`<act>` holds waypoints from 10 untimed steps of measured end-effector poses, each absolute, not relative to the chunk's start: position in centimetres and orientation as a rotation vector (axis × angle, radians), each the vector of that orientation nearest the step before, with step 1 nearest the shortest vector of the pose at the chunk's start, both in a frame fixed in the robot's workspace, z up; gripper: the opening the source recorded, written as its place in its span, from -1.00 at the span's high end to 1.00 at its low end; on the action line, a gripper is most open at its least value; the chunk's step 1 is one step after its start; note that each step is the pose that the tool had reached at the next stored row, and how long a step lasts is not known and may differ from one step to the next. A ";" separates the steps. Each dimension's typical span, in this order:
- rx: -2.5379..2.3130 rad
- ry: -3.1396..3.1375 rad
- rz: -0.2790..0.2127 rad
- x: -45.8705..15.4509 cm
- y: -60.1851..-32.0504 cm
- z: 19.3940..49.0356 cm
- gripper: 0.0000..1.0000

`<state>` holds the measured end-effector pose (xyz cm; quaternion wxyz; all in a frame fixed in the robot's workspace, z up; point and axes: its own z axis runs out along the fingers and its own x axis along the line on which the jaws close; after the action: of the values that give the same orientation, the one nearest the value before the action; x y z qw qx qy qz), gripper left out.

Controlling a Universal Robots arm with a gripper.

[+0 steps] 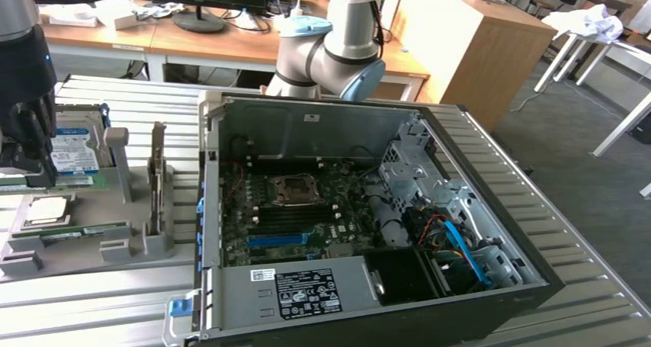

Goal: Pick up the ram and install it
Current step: 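Pick up the ram and move it above insertion slot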

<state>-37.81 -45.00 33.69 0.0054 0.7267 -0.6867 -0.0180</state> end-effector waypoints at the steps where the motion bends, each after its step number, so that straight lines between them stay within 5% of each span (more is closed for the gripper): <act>1: 2.275 -2.150 -0.056 -37.8 -45.0 33.7 0.75; 10: 2.275 -2.150 -0.056 -37.8 -45.0 34.2 0.75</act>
<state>-37.81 -44.99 34.16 0.0054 0.7267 -0.6867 -0.0180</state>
